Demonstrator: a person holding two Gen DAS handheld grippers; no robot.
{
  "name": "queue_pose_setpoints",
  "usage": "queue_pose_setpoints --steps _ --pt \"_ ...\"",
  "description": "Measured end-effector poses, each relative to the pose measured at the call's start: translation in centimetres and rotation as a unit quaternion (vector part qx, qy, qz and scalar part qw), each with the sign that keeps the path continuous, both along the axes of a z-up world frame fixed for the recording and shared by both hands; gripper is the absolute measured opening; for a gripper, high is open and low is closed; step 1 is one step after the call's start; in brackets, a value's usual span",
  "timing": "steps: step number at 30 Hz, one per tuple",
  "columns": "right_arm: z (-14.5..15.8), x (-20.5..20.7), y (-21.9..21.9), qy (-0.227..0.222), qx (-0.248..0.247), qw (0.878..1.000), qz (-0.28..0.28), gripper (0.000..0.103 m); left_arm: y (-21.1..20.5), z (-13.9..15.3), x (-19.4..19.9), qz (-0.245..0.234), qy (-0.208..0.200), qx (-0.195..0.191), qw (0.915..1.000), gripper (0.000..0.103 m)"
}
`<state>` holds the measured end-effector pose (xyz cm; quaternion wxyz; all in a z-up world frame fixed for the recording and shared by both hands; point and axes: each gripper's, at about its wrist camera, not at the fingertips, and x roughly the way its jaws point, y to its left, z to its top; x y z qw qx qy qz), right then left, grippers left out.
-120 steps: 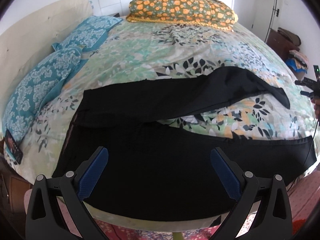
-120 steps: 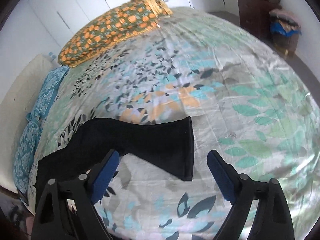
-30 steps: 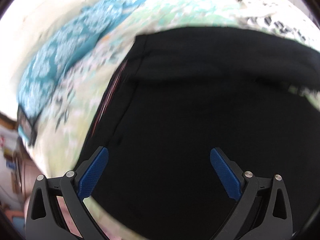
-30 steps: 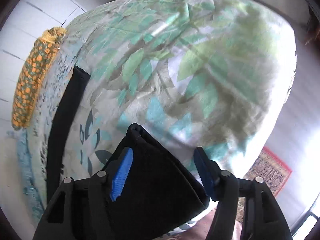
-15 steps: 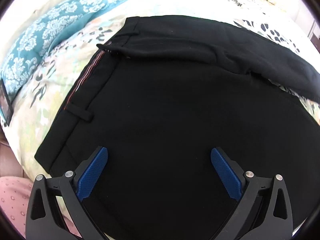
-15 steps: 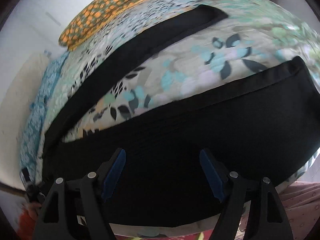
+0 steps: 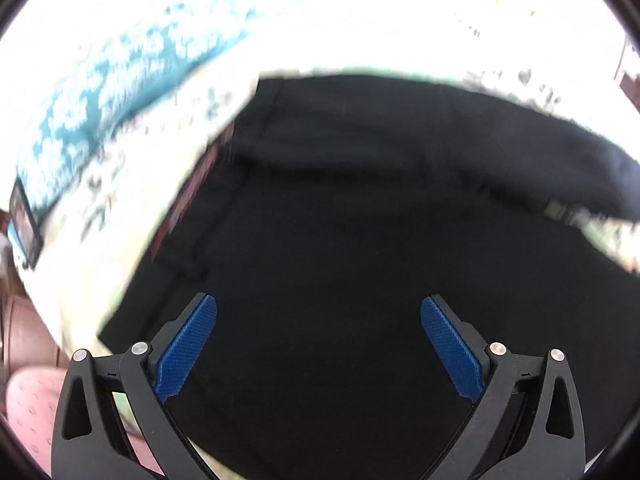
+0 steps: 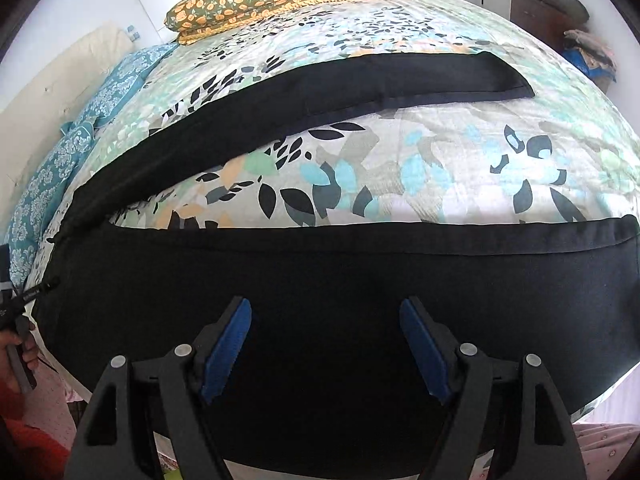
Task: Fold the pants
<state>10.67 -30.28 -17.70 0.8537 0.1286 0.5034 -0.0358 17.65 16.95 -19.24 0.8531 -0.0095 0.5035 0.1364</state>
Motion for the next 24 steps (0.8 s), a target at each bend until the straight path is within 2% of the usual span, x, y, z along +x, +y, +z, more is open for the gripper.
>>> queue_pose_setpoints --steps 2,5,7,9,10,12,15,16,18,21,24 --pt "0.0 0.1 0.0 0.001 0.004 1.000 0.000 0.077 -0.4 1.4 1.5 -0.013 -0.025 -0.016 0.9995 0.102" --pt "0.1 0.3 -0.4 -0.003 0.023 1.000 -0.003 0.077 -0.4 2.2 4.7 -0.015 -0.042 -0.026 0.9987 0.102" --pt "0.3 0.7 -1.4 -0.002 0.041 0.999 -0.008 0.077 0.1 1.8 6.7 -0.007 -0.050 -0.024 0.9985 0.102" --pt "1.0 1.3 -3.4 -0.010 0.057 0.998 -0.026 0.077 1.0 0.4 8.3 0.009 -0.034 -0.018 0.9992 0.102" --pt "1.5 1.6 -4.7 -0.016 0.060 0.997 -0.037 0.077 1.8 -1.0 9.2 0.023 -0.017 -0.021 0.9994 0.103" --pt "2.6 2.8 -8.0 -0.027 0.054 0.996 -0.063 0.077 3.4 -3.1 10.4 0.041 -0.010 -0.051 0.9978 0.103" --pt "4.3 5.3 -13.8 -0.046 0.034 0.993 -0.101 0.077 4.9 -4.7 9.4 0.052 -0.056 -0.082 0.9937 0.103" --pt "4.8 6.5 -15.8 -0.047 0.025 0.993 -0.110 0.077 4.8 -4.8 9.3 0.050 -0.068 -0.077 0.9935 0.103" --pt "5.4 9.2 -19.9 -0.037 0.010 0.992 -0.124 0.077 4.5 -4.9 9.1 0.050 -0.066 -0.063 0.9945 0.103" --pt "5.2 14.1 -25.7 -0.003 0.028 0.990 -0.141 0.077 4.1 -5.1 9.3 0.051 -0.068 -0.051 0.9950 0.103" --pt "4.9 18.6 -29.1 0.007 0.039 0.988 -0.149 0.077 3.7 -5.2 8.3 0.052 -0.074 -0.043 0.9949 0.103"
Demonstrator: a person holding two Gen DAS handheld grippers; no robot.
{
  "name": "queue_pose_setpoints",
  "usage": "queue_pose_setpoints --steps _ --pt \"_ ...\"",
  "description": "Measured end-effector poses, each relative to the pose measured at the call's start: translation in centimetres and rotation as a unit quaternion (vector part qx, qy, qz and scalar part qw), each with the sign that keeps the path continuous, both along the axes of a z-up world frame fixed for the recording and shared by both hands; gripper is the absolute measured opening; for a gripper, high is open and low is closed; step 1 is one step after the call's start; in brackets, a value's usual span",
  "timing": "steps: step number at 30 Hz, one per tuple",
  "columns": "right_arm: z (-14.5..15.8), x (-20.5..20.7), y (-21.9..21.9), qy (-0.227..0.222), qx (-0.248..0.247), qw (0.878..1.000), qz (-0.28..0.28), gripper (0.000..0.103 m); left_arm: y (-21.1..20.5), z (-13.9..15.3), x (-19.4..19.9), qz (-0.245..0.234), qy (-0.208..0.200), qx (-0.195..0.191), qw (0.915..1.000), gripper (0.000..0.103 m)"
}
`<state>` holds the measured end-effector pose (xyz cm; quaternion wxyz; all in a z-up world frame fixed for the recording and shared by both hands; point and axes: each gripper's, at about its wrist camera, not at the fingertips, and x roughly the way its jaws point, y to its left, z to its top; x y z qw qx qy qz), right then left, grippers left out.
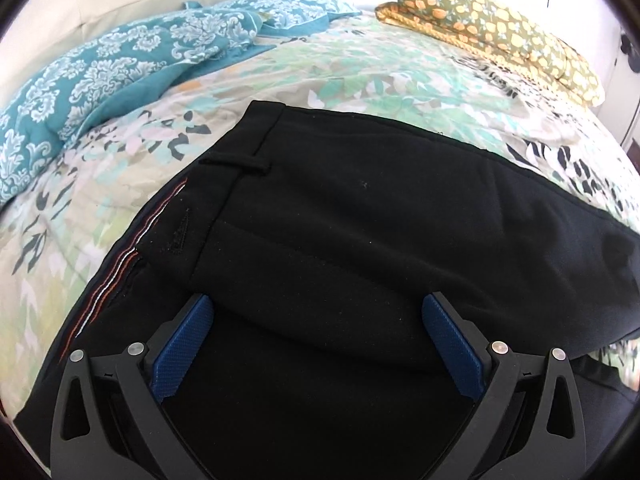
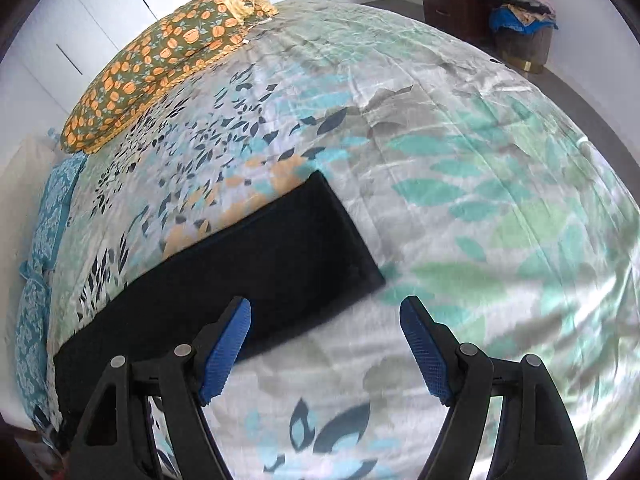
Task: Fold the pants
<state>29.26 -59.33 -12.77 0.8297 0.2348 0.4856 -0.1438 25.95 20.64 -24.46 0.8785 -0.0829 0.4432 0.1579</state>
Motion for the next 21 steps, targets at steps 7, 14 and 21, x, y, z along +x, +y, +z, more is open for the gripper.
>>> queue_pose_setpoints --steps 7,14,21 --pt "-3.3 9.2 -1.0 0.061 -0.022 0.997 0.033 0.077 -0.2 -0.2 -0.4 0.004 -0.005 0.014 0.9999 0.102" --pt "-6.0 10.8 -0.5 0.067 -0.053 0.995 0.051 0.041 -0.2 -0.4 -0.3 0.006 -0.006 0.020 0.9998 0.102" --pt "1.6 2.9 8.0 -0.058 -0.064 0.977 0.195 0.004 -0.2 -0.4 -0.2 0.007 -0.004 0.025 0.9997 0.102"
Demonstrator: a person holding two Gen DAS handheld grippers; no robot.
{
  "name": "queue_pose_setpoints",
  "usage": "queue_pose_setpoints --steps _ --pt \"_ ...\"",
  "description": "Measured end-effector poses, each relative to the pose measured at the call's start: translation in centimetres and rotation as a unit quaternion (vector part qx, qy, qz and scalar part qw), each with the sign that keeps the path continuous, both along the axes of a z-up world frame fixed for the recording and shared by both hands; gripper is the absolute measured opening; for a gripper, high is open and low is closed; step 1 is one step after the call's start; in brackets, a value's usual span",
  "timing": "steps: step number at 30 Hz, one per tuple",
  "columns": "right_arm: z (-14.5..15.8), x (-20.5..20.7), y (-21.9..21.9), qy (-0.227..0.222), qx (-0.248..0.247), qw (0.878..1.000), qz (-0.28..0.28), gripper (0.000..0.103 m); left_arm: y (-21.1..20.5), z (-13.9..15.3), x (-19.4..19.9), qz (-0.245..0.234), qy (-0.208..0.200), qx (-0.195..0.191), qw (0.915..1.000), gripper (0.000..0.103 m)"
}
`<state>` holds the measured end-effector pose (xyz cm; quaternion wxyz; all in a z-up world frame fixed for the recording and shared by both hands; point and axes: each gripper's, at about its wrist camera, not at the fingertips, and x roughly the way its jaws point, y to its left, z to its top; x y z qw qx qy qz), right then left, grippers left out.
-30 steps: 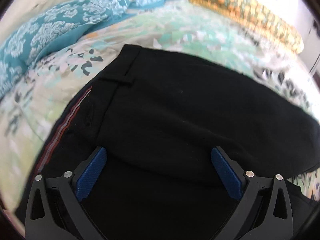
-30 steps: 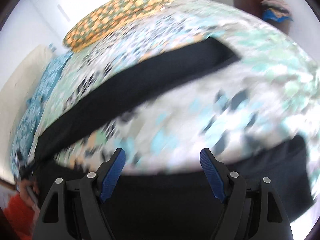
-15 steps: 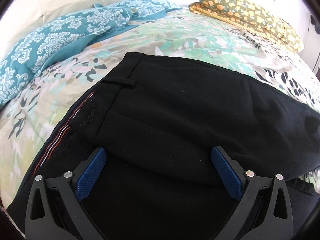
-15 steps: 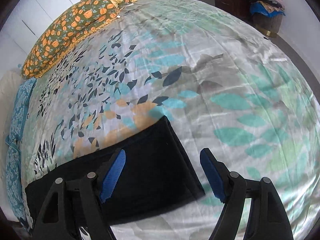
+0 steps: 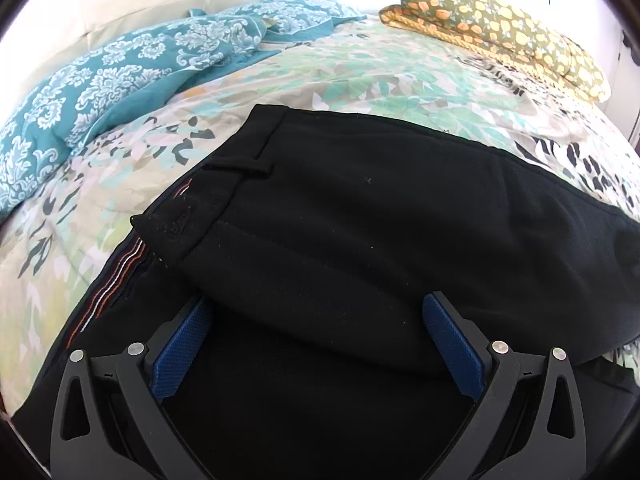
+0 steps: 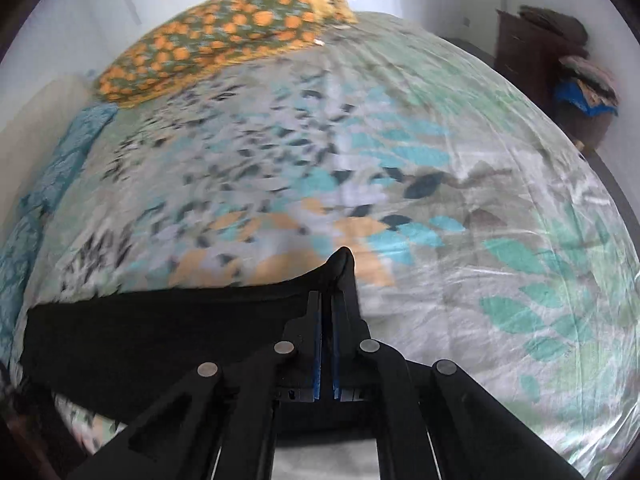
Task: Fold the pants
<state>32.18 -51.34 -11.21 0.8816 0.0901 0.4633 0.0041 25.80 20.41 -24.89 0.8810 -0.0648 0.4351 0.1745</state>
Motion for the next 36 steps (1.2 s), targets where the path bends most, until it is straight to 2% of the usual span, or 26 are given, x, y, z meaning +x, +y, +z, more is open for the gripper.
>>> queue_pose_setpoints --steps 2,5,8,10,12,14,15,16,18,20,21,23,24,25,27,29,30,32,34,36 --pt "2.3 -4.5 6.1 -0.009 0.004 0.996 0.088 0.004 0.0 0.0 0.1 0.000 0.001 0.002 1.0000 0.102" --pt "3.6 -12.7 16.5 0.008 0.007 0.974 0.228 0.004 -0.1 0.1 0.2 0.000 0.005 0.006 1.0000 0.102" --pt "1.7 -20.9 24.7 0.070 0.000 0.945 0.320 0.004 -0.1 0.3 0.3 0.002 0.010 0.009 0.9999 0.102" --pt "-0.1 -25.1 27.4 0.113 -0.038 0.933 0.340 0.004 -0.1 0.4 0.4 0.002 0.016 0.009 0.9998 0.102" --pt "-1.5 -27.7 27.2 0.153 -0.088 0.931 0.320 0.005 0.1 0.6 0.6 0.003 0.025 0.002 0.9997 0.103" --pt "-1.3 -29.1 25.3 0.169 -0.126 0.940 0.267 0.018 0.4 0.9 0.7 -0.001 0.036 -0.010 0.9993 0.103" --pt "-0.6 -29.7 23.9 0.167 -0.143 0.947 0.232 0.039 0.6 1.0 0.7 -0.005 0.042 -0.016 0.9990 0.103" --pt "0.6 -30.2 22.6 0.152 -0.155 0.956 0.197 0.060 0.8 1.3 0.7 -0.009 0.049 -0.024 0.9985 0.103" --pt "3.5 -30.8 20.2 0.105 -0.163 0.972 0.130 0.071 1.2 2.0 0.2 -0.016 0.063 -0.051 0.9966 0.102" --pt "6.2 -30.9 18.6 0.060 -0.145 0.985 0.072 0.073 1.3 2.8 -0.8 -0.019 0.065 -0.064 0.9957 0.102" --pt "7.4 -30.8 18.0 0.033 -0.119 0.991 0.045 0.074 1.1 3.3 -1.4 -0.024 0.065 -0.067 0.9953 0.102" --pt "8.6 -30.8 17.1 -0.024 -0.025 0.999 -0.010 0.076 0.5 4.5 -2.8 -0.045 0.054 -0.072 0.9949 0.102" --pt "8.6 -30.3 17.0 -0.049 0.037 0.997 -0.037 0.078 0.0 5.1 -3.6 -0.054 0.046 -0.072 0.9949 0.102" --pt "7.9 -30.1 17.2 -0.070 0.105 0.990 -0.061 0.078 -0.5 5.7 -4.3 -0.063 0.035 -0.073 0.9947 0.102" --pt "5.1 -29.2 18.8 -0.084 0.245 0.961 -0.095 0.078 -1.6 6.4 -5.9 -0.077 0.016 -0.083 0.9935 0.102" --pt "1.0 -27.8 22.3 -0.058 0.358 0.926 -0.102 0.078 -2.4 6.4 -7.2 -0.083 0.006 -0.095 0.9920 0.102" --pt "-0.9 -27.1 24.3 -0.040 0.396 0.912 -0.100 0.078 -2.7 6.1 -7.6 -0.088 0.006 -0.098 0.9913 0.102" --pt "-4.6 -26.1 28.1 0.000 0.449 0.888 -0.097 0.078 -3.1 5.0 -8.1 -0.096 0.018 -0.095 0.9907 0.102" --pt "-7.8 -25.5 30.1 0.043 0.481 0.867 -0.120 0.078 -3.2 3.8 -8.1 -0.097 0.036 -0.089 0.9907 0.102" --pt "-10.0 -25.7 29.9 0.072 0.485 0.857 -0.158 0.078 -3.0 3.2 -8.0 -0.092 0.041 -0.081 0.9916 0.102"
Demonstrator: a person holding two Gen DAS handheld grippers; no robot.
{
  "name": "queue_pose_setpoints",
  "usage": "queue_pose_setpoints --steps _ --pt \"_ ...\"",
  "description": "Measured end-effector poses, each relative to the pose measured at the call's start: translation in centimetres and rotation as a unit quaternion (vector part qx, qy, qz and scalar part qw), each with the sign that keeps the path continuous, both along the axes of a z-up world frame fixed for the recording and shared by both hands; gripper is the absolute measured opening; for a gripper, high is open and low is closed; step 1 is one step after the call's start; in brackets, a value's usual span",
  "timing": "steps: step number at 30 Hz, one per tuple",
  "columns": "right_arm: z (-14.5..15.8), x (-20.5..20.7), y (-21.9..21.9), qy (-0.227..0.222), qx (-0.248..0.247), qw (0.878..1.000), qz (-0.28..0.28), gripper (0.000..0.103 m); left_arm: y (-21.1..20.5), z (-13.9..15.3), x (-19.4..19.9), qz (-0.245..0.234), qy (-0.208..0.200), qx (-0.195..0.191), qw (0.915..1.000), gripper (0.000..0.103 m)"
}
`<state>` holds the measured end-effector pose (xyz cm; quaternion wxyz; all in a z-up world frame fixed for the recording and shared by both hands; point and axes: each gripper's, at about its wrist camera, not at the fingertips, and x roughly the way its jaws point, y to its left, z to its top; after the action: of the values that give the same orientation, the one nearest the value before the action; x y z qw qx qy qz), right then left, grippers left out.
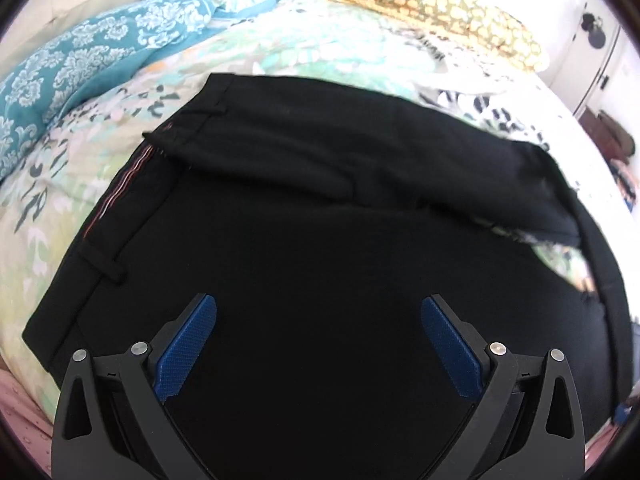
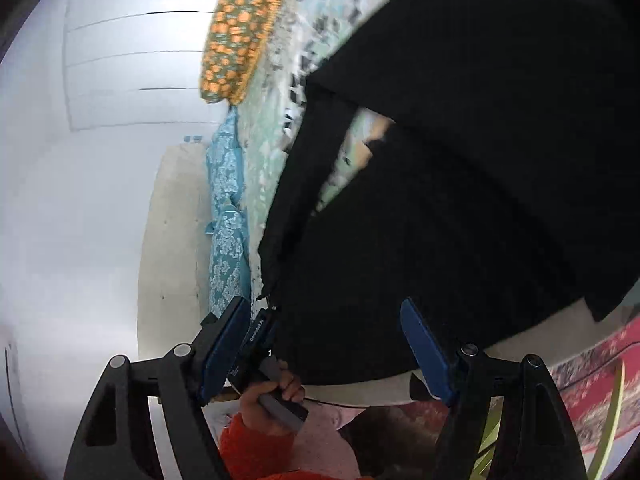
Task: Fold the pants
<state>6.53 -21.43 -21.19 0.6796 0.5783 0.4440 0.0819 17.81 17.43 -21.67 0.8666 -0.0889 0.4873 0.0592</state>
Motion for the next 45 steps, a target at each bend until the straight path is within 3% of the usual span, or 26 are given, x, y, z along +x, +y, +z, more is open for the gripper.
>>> queue_pose_setpoints --steps 3,6,15,20,24,30,33,38,42,45 --pt "-0.5 -1.7 -3.2 0.024 -0.037 0.996 -0.074 0.078 0.2 -0.2 0.2 0.004 -0.001 0.002 1.0000 0.102" --pt "-0.4 -3.7 -5.8 0.027 -0.043 0.989 -0.138 0.077 0.2 -0.1 0.3 0.009 -0.005 -0.009 0.9999 0.102" --pt "0.7 -5.0 -8.5 0.039 -0.088 0.976 -0.197 0.077 -0.6 -0.4 0.4 -0.006 0.000 0.010 0.9999 0.102" --pt "2.0 -7.2 -10.6 0.018 -0.107 0.966 -0.236 0.077 -0.4 -0.5 0.3 -0.002 0.001 0.012 0.9999 0.102" --pt "1.7 -7.4 -11.9 0.003 -0.097 0.962 -0.256 0.078 -0.6 -0.7 0.4 -0.003 0.002 0.020 0.9998 0.102" --pt "-0.5 -7.0 -11.7 0.016 -0.027 0.972 -0.232 0.080 -0.6 -0.9 0.4 -0.005 0.002 0.025 0.9997 0.102" --pt "0.3 -7.0 -12.1 0.018 -0.064 0.969 -0.237 0.080 -0.6 -0.9 0.4 -0.006 0.002 0.025 0.9997 0.102" --pt "1.5 -7.7 -14.1 0.033 -0.132 0.953 -0.272 0.080 -0.6 -0.9 0.5 -0.007 0.004 0.023 0.9997 0.102" --pt "1.8 -8.1 -15.7 0.032 -0.151 0.944 -0.290 0.080 -0.7 -0.9 0.5 -0.008 0.005 0.028 0.9996 0.102" --pt "1.5 -8.0 -16.6 0.028 -0.146 0.946 -0.287 0.075 -0.9 -1.1 0.4 -0.011 0.005 0.035 0.9993 0.102"
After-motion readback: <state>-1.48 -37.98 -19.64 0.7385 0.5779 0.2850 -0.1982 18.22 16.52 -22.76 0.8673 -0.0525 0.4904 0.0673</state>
